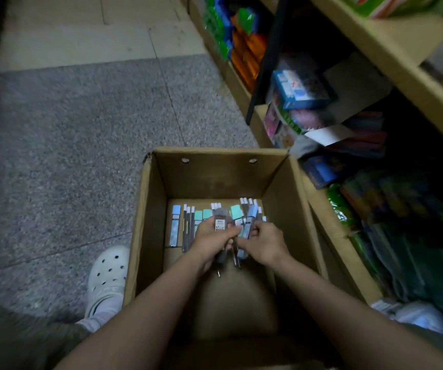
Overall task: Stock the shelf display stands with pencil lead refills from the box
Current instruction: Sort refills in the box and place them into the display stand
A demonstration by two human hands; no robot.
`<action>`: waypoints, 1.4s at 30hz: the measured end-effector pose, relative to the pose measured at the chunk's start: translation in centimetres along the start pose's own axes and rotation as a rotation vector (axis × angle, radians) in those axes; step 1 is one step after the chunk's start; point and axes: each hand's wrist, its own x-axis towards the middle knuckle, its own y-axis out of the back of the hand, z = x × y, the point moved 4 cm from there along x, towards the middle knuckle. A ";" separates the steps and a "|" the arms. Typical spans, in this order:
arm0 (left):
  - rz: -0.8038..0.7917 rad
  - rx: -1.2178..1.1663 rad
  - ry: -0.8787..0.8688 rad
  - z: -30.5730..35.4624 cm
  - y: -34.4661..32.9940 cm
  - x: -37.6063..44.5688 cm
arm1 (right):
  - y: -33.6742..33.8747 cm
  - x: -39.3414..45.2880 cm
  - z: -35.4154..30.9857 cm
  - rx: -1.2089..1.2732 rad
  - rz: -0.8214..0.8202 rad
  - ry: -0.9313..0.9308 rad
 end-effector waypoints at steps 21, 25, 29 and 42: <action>-0.737 0.359 -0.692 23.7 -17.1 -17.8 | 27.6 -19.2 -7.9 0.279 0.448 0.396; -0.794 0.332 -0.671 23.3 -19.7 -18.8 | 33.2 -23.3 -6.5 0.095 0.735 0.403; -0.795 0.275 -0.646 23.8 -20.7 -18.6 | 37.8 -26.8 -5.7 -0.032 1.030 0.389; -0.722 0.138 -0.611 25.4 -21.6 -17.1 | 38.5 -22.0 -3.5 -0.265 1.195 0.366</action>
